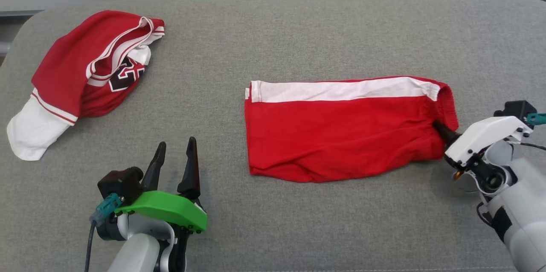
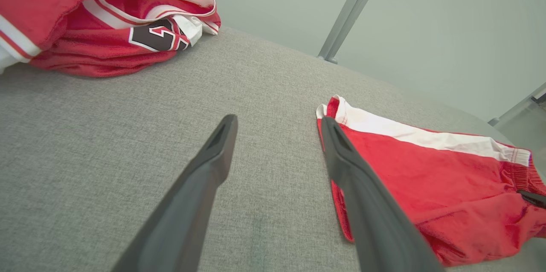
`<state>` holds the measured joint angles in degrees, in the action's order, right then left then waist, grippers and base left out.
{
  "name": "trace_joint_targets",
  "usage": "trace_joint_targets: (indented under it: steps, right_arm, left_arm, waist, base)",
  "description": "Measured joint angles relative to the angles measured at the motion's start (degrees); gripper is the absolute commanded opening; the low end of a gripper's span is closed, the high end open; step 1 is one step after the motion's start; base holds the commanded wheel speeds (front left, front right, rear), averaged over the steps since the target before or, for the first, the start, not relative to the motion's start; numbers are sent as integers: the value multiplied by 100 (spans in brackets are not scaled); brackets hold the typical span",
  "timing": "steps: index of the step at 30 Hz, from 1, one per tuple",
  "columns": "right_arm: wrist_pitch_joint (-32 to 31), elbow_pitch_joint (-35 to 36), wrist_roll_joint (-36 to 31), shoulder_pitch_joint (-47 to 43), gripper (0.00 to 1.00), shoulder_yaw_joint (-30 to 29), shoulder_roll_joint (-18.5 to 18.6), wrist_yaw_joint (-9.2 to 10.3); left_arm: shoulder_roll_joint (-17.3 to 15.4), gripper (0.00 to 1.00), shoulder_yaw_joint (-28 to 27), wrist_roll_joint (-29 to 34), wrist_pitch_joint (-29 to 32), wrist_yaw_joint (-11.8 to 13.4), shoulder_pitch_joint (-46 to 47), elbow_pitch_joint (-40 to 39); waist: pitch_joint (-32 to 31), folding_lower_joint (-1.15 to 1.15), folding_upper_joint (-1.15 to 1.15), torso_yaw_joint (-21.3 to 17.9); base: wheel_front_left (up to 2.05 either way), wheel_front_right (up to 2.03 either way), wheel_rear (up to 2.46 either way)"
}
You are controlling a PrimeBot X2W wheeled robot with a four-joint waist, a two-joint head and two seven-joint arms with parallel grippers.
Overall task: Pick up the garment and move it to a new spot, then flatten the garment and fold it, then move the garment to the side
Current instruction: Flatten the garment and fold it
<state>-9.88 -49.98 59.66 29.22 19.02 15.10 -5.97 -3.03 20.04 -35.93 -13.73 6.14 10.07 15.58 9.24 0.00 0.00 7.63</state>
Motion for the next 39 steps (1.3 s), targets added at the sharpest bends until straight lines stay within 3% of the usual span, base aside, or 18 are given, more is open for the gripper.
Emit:
trace_joint_targets:
  steps: [6, 10, 26, 34, 39]
  right_arm:
    - [-46, -14, 43, 7, 0, -121, 343, -2]
    - [-119, 16, 112, 27, 0, -156, 371, -14]
    - [-690, 1120, 142, 88, 0, 790, -360, -108]
    - [-732, 1114, -3, 89, 0, 1013, -669, -107]
    - [-731, 853, -91, 89, 0, 1034, -749, 140]
  left_arm:
    - [1, 100, 18, 38, 16, 23, -116, -119]
    - [4, 100, 25, 38, 67, 45, -166, -158]
    - [3, 100, 78, 91, 141, 45, -297, -444]
    - [2, 100, 152, 91, 231, 53, -446, -505]
    - [3, 100, 222, 91, 269, 53, -475, -553]
  waist:
    - [-64, 0, 0, -137]
    - [-112, 0, 0, -190]
    - [-497, 0, 0, -156]
    - [-627, 0, 0, 114]
    - [-665, 0, 0, 354]
  base:
    - [0, 0, 0]
    - [0, 0, 0]
    - [0, 0, 0]
    - [0, 0, 0]
    - [0, 0, 0]
